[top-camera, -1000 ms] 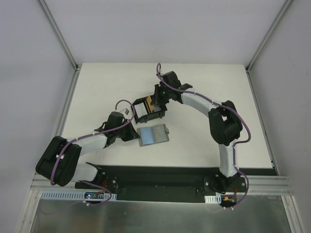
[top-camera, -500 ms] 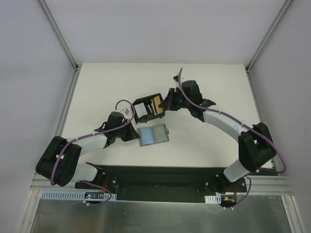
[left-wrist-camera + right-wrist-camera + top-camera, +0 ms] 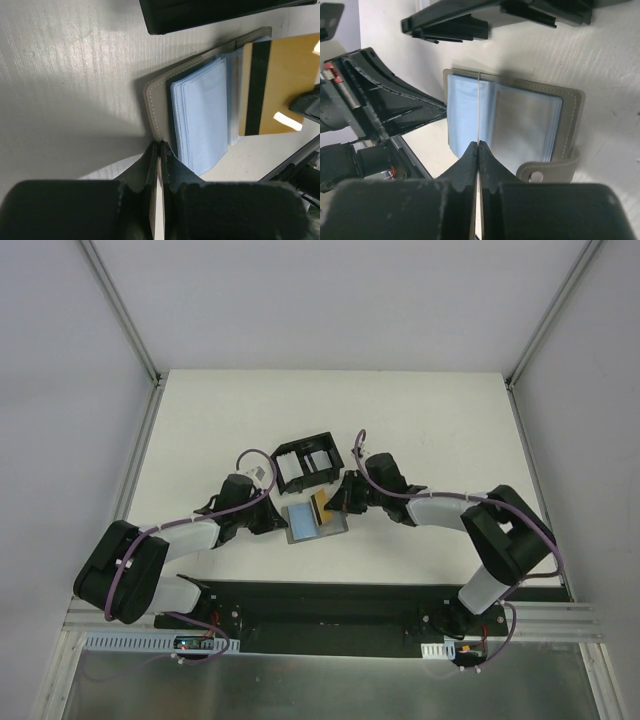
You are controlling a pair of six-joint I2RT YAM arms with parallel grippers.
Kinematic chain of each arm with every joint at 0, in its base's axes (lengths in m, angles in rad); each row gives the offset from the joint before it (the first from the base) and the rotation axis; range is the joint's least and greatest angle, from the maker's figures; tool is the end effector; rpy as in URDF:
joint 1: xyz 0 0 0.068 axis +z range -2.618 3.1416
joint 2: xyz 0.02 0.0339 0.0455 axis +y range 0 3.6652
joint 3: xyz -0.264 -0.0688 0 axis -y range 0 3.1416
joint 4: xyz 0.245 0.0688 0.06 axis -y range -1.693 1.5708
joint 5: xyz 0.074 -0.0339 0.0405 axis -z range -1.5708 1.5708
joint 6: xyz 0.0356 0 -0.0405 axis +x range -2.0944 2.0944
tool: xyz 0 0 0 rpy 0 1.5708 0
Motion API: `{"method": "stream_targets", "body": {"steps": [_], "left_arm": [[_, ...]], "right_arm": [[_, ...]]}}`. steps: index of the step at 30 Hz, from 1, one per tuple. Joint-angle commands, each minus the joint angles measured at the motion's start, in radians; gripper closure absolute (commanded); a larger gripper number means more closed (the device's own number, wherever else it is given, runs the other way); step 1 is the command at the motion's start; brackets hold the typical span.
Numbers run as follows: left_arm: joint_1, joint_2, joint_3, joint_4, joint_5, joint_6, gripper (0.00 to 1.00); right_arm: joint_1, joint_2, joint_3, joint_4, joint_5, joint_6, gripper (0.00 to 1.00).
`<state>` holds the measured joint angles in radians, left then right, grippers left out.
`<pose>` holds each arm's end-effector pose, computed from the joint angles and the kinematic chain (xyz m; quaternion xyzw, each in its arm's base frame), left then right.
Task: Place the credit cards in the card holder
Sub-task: Insert the credit card into the card holder.
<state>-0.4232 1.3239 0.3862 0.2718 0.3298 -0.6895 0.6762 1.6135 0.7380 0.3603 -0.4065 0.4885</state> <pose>0.2081 -0.1064 0.1410 -0.0467 0.8889 -0.3531 0.2882 0.2463 0.2157 0.1750 -0.1805 0.8329 0.4169 0.3161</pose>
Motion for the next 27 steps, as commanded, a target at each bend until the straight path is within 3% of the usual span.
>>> {"method": "stream_targets", "body": {"steps": [1, 27], "left_arm": [[0.011, 0.003, -0.030, -0.013, -0.014, -0.004, 1.00], [0.011, 0.005, -0.032, 0.001, -0.011, -0.025, 1.00]], "right_arm": [[-0.003, 0.075, 0.008, 0.157, -0.034, 0.033, 1.00], [0.022, 0.157, -0.104, 0.192, -0.028, 0.085, 1.00]]}}
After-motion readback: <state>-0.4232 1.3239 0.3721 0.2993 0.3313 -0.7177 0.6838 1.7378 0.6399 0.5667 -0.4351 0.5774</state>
